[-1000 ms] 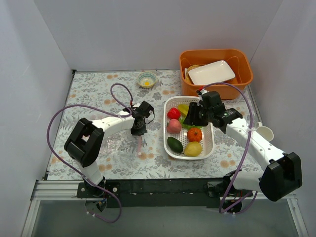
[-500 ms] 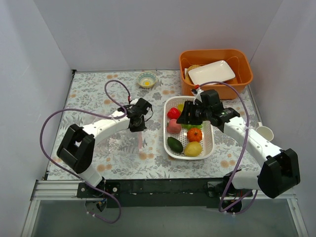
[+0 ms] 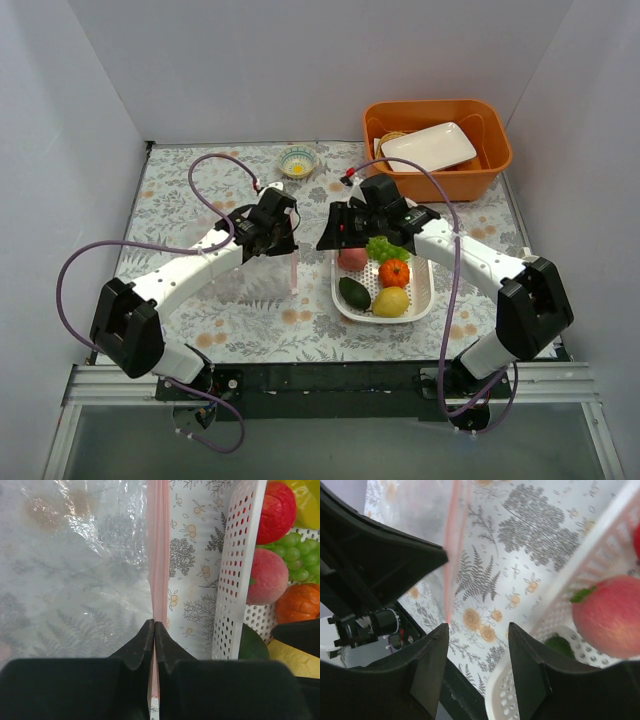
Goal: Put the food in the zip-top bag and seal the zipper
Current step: Pick up the zipper food storage bag at the center of the board, then open the zipper of the food storage bag.
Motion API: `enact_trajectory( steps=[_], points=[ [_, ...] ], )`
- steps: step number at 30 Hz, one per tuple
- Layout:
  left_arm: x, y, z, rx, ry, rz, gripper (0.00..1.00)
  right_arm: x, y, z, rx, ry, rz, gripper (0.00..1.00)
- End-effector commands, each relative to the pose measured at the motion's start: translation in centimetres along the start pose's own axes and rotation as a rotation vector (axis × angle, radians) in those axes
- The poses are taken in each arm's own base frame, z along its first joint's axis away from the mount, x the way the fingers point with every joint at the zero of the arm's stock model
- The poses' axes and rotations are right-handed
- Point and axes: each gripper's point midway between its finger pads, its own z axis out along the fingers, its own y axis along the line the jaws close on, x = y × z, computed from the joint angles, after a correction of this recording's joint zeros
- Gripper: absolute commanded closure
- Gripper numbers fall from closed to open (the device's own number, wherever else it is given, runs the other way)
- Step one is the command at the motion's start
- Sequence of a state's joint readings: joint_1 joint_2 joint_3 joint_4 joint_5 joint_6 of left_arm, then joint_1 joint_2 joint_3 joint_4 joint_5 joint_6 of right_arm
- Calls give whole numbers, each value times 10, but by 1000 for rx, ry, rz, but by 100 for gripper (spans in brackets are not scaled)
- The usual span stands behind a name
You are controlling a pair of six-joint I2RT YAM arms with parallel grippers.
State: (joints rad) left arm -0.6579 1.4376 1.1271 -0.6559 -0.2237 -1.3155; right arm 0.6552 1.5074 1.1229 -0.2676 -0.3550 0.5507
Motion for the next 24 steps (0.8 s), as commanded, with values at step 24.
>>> enact_trajectory(
  steps=[24],
  points=[
    [-6, -34, -36, 232, -20, 31, 100, -41, 43, 31, -73, -94, -64, 43]
  ],
)
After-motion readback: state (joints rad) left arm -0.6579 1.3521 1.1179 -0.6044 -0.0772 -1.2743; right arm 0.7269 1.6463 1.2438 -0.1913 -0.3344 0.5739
